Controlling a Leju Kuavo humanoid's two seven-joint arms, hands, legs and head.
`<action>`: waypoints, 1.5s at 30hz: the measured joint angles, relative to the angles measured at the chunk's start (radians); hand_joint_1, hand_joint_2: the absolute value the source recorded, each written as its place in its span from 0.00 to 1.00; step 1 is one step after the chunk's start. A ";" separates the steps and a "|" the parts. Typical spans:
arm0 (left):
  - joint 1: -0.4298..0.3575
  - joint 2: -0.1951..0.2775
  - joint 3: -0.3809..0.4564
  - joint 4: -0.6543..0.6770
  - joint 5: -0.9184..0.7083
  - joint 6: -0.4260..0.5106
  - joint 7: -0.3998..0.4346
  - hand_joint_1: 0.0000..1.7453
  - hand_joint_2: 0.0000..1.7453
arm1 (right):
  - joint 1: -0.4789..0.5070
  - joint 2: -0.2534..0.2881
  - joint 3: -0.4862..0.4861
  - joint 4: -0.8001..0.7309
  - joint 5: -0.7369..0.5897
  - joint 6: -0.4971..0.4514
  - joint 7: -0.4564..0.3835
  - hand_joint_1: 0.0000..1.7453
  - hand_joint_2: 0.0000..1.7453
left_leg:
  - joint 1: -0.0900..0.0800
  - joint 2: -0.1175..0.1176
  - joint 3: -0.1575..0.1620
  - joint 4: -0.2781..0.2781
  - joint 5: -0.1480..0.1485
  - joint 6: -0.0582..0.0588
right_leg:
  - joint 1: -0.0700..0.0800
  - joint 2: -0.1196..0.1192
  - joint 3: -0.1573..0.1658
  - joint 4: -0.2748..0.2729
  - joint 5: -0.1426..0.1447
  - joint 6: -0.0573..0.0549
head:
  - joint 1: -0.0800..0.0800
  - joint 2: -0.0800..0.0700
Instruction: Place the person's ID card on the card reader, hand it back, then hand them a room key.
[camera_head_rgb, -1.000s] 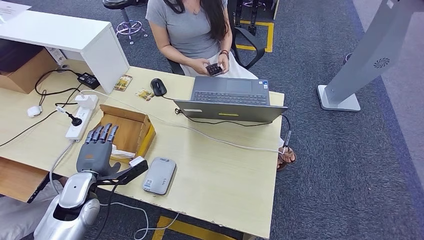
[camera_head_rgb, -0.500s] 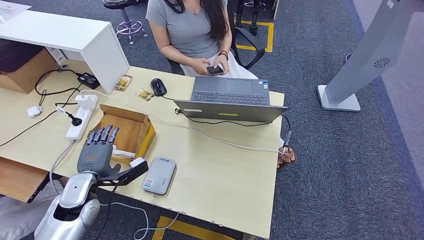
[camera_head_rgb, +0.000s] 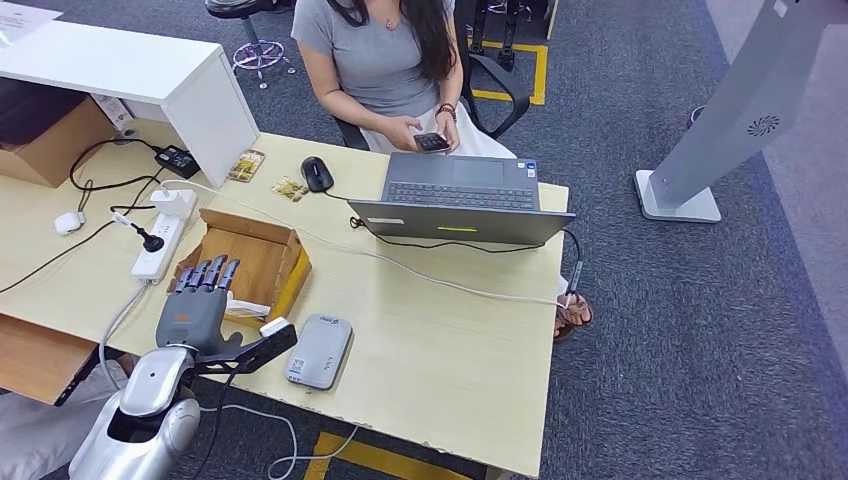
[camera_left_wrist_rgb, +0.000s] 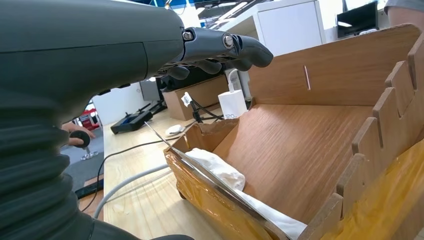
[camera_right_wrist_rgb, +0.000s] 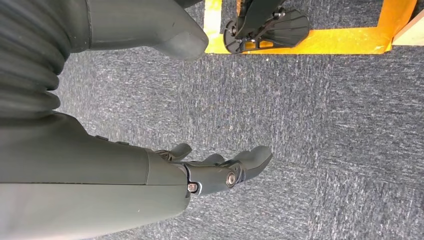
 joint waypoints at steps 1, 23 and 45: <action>0.000 0.000 0.000 0.000 0.000 0.000 0.000 0.00 1.00 | 0.000 0.000 0.000 0.000 0.000 0.000 0.000 0.00 1.00 | 0.000 0.000 0.000 0.000 0.000 0.000 | 0.000 0.000 0.000 0.000 0.000 0.000 | 0.000 0.000; 0.001 -0.002 0.000 0.008 0.017 -0.039 0.000 1.00 1.00 | 0.000 0.002 0.000 -0.006 -0.001 0.004 0.000 0.00 1.00 | 0.000 0.000 0.000 0.000 0.000 0.000 | 0.000 0.000 0.000 0.000 0.000 0.000 | 0.000 0.000; 0.006 -0.007 0.000 0.008 0.084 -0.075 -0.029 1.00 1.00 | 0.002 0.002 0.001 -0.016 -0.007 0.008 0.011 0.00 1.00 | 0.000 0.000 0.000 0.000 0.000 0.000 | 0.000 0.000 0.000 0.000 0.000 0.000 | 0.000 0.000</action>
